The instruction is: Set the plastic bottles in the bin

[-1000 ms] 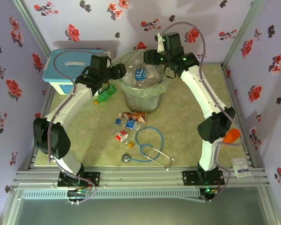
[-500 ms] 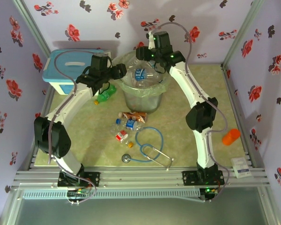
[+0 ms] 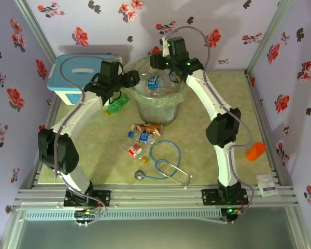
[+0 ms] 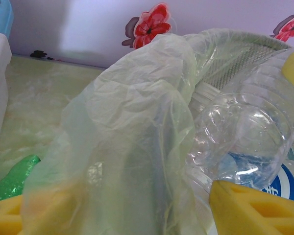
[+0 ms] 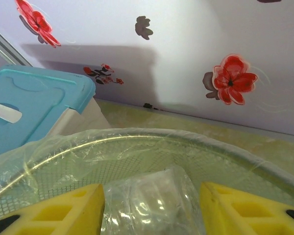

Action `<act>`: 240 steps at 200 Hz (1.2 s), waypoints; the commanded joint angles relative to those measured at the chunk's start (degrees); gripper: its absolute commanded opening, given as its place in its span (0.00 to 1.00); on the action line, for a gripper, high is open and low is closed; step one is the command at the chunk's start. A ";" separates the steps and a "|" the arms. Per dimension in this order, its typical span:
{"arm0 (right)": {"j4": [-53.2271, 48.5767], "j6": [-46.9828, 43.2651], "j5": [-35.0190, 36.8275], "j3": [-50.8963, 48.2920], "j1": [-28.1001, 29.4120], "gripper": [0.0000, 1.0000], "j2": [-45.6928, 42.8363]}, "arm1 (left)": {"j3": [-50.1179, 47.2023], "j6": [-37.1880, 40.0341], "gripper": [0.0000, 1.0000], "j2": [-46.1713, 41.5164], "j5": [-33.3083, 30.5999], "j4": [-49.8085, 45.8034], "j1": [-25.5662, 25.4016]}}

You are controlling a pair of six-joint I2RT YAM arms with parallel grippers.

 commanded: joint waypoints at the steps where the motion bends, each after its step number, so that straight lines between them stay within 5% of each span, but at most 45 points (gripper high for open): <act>1: -10.66 -1.68 -1.41 -5.34 2.81 0.53 2.65 | 0.69 0.19 0.67 2.10 1.07 -0.59 0.16; 35: -11.19 -2.06 -0.37 -4.24 3.05 0.52 1.66 | 1.69 0.58 0.69 1.60 1.17 -1.06 0.17; 98: -15.20 -3.70 1.68 8.79 1.77 0.69 -3.74 | 6.40 3.57 0.77 -2.33 1.04 -3.25 0.32; 139: -16.64 -3.51 6.20 8.72 -0.55 0.78 -9.08 | 10.63 7.90 0.87 -4.99 1.05 -6.12 0.35; 181: -12.16 -0.85 3.71 -7.63 -5.55 0.79 -20.03 | 6.61 10.40 0.91 -10.77 -2.59 -9.15 1.53; 240: -3.56 3.86 -0.47 -31.37 -12.82 0.79 -35.52 | -23.99 -0.18 0.88 -22.91 -4.56 0.11 10.54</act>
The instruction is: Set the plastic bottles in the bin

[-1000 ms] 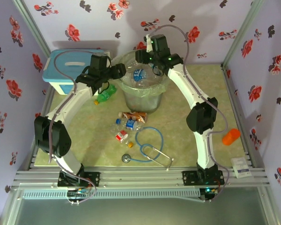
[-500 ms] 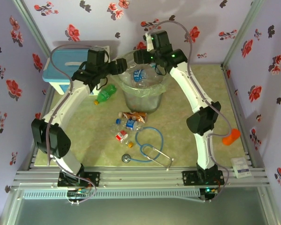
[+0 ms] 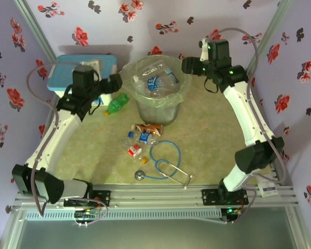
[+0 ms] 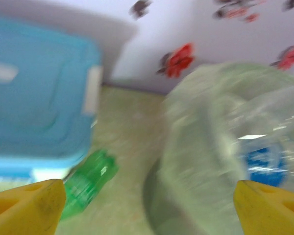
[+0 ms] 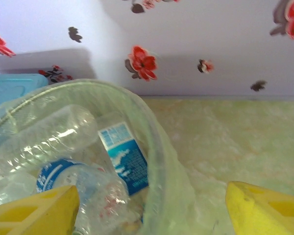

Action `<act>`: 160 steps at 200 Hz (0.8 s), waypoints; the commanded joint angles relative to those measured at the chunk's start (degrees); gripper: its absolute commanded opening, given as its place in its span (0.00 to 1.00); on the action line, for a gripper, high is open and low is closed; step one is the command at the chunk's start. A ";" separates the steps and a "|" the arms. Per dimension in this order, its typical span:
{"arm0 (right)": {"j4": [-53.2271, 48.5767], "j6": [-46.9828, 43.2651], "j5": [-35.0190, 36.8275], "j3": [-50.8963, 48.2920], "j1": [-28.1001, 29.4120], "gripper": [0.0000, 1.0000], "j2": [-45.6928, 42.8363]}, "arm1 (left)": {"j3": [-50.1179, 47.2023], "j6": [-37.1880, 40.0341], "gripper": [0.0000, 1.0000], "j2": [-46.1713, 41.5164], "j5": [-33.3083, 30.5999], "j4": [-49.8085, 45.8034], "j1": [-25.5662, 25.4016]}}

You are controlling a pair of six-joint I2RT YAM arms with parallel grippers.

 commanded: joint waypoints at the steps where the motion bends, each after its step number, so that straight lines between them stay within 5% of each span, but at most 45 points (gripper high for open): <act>1: 4.99 3.18 -2.87 -5.80 -2.29 0.79 -4.16 | -10.16 -4.78 0.88 -1.66 -2.06 3.92 3.38; 38: 7.37 5.37 -5.99 -12.40 -5.30 0.78 -7.90 | -21.10 1.60 0.90 2.58 -2.13 15.59 6.64; 84: 7.98 5.98 -6.56 -14.96 -6.83 0.78 -10.03 | -20.86 8.34 0.95 13.55 -4.30 23.64 7.23; 160: 7.63 6.02 -6.44 -15.83 -7.73 0.79 -11.49 | -9.59 9.21 0.98 27.19 0.23 17.71 7.73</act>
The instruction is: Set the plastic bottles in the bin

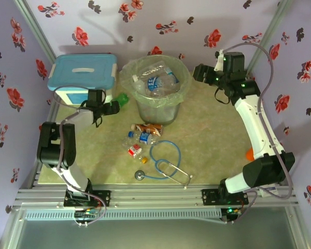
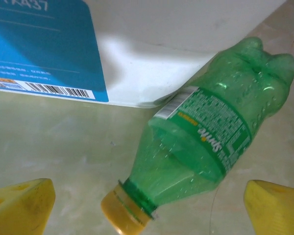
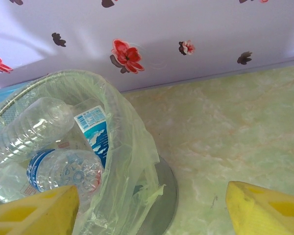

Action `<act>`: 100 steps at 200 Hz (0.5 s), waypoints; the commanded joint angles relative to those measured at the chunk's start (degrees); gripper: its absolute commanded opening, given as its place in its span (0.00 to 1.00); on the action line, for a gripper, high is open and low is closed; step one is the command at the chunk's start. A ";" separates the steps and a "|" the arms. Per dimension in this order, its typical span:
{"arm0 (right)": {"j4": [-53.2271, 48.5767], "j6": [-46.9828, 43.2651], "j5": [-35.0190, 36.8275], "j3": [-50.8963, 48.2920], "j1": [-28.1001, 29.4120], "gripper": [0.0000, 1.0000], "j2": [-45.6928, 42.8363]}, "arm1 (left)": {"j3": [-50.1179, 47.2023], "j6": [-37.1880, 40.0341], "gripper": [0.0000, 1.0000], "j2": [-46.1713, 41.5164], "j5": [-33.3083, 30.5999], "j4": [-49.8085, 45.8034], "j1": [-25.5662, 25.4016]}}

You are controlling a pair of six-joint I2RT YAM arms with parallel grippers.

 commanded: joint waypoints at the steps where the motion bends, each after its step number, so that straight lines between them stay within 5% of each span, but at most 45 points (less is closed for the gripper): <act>1: 1.45 0.72 -0.42 -0.73 -0.68 0.79 -1.81 | 5.39 0.99 0.98 3.22 1.89 -1.88 0.50; 100: 3.70 2.50 -0.60 -2.03 -1.62 0.81 -2.69 | 10.94 -0.88 0.82 8.28 2.36 -15.00 -0.27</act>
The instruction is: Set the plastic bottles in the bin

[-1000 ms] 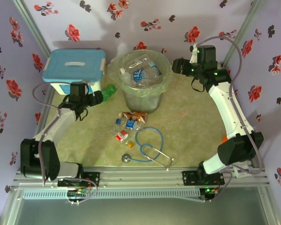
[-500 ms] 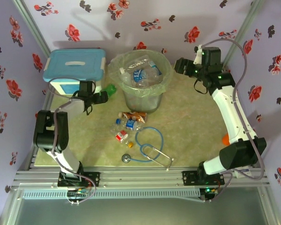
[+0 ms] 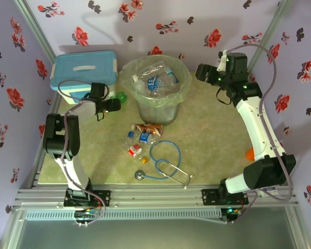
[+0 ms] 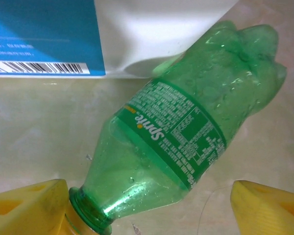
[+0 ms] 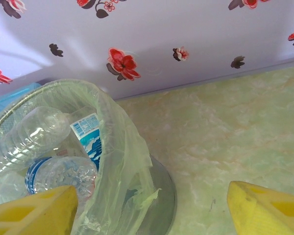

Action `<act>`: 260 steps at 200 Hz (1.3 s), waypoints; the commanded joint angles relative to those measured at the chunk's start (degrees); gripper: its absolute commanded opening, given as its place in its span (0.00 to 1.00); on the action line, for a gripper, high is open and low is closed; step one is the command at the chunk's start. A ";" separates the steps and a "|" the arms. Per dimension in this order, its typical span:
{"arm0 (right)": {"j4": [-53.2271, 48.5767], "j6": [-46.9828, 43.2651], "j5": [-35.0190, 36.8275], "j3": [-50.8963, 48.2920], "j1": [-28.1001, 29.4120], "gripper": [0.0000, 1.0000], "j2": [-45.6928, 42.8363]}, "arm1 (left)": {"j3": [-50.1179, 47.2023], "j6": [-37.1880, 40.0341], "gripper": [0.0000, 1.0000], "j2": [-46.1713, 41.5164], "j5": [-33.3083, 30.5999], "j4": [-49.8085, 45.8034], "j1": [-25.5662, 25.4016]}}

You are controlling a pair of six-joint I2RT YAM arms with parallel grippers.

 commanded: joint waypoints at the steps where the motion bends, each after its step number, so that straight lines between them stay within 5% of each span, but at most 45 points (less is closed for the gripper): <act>1: 1.58 1.08 -0.61 -0.39 -0.44 0.81 -1.65 | 1.00 -0.54 0.82 1.18 -0.75 -4.50 -0.28; 132: 2.64 1.69 -1.06 -1.67 -0.89 0.81 -4.24 | -3.07 -3.15 0.49 -1.34 -4.48 -5.02 -3.23; 180: 2.46 1.54 -0.98 -2.00 -0.93 0.81 -4.95 | -3.95 -4.27 0.46 -2.51 -5.18 -5.75 -4.66; 231: 2.52 1.50 -1.07 -2.30 -1.28 0.81 -5.23 | -10.78 -8.83 0.48 -13.01 -5.60 -9.09 -8.21; 260: 3.54 2.11 -1.92 -2.57 -1.28 0.81 -4.46 | -12.76 -9.05 0.60 -18.05 -8.50 -10.23 -8.78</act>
